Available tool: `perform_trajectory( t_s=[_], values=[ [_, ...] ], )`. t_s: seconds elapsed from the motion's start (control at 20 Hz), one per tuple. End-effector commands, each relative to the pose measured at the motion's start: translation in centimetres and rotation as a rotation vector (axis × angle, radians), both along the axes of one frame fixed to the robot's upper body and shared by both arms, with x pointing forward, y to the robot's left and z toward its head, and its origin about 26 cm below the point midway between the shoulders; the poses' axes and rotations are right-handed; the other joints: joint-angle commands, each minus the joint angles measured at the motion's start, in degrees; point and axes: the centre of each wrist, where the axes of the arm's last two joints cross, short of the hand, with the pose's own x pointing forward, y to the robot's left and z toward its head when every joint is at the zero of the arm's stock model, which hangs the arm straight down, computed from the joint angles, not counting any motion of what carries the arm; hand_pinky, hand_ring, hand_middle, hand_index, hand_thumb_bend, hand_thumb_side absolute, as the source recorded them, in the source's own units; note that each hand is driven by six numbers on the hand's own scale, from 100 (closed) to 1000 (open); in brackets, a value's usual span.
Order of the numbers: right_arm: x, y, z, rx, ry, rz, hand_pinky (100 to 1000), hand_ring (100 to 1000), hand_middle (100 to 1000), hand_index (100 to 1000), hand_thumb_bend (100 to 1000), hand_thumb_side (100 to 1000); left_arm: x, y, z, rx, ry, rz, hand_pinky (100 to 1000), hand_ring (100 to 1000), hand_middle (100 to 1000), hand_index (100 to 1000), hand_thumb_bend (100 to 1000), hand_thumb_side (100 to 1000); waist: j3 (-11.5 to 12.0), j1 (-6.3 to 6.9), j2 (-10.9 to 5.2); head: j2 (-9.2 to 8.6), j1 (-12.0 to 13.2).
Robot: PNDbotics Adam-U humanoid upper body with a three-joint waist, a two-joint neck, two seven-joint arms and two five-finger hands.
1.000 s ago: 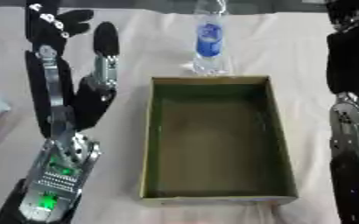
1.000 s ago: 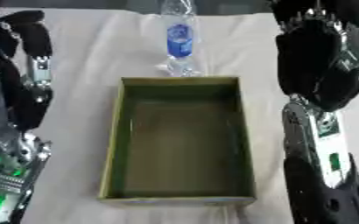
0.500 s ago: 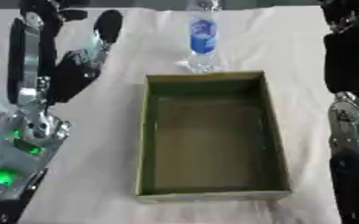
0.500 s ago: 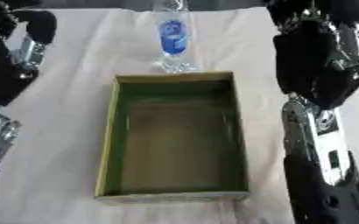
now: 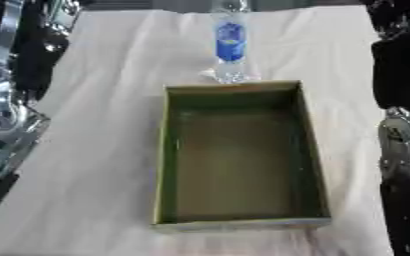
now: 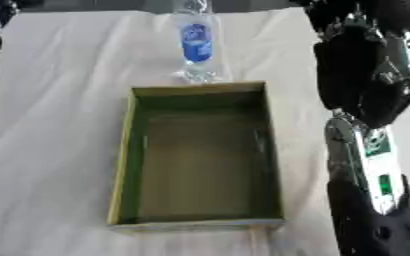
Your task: Pick up objects on the table and place them in the box.
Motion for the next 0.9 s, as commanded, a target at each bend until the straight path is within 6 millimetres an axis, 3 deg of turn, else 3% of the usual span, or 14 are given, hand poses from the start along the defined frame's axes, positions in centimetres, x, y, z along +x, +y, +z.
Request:
perform_trajectory(
  t_s=[0.05,0.4,0.65,0.9],
  values=[
    [-0.2,-0.1,0.4,-0.021,-0.021,0.003,807,880,897,931,100,942,-0.4,0.4,1.5,0.014,0.0,0.025,754,791,1000,987,600,785,-0.3,0.2,-1.09,-0.83,0.5],
    [-0.2,0.0,0.6,-0.022,-0.026,0.009,806,877,897,931,100,940,0.3,-0.3,1.5,-0.013,0.027,0.076,746,779,1000,978,605,797,-1.9,0.56,-1.03,-0.95,0.6],
    [-0.2,0.0,0.5,-0.025,-0.023,0.011,807,875,898,932,100,923,1.9,-0.6,1.0,-0.044,0.028,0.071,742,765,1000,959,698,848,-2.5,0.98,-0.9,-0.93,0.6],
    [-0.2,0.0,0.5,-0.027,-0.018,0.012,808,874,898,932,100,914,3.0,-0.9,0.6,-0.061,0.035,0.053,740,759,1000,957,705,859,-2.7,1.3,-0.82,-1.0,0.7]
  ],
)
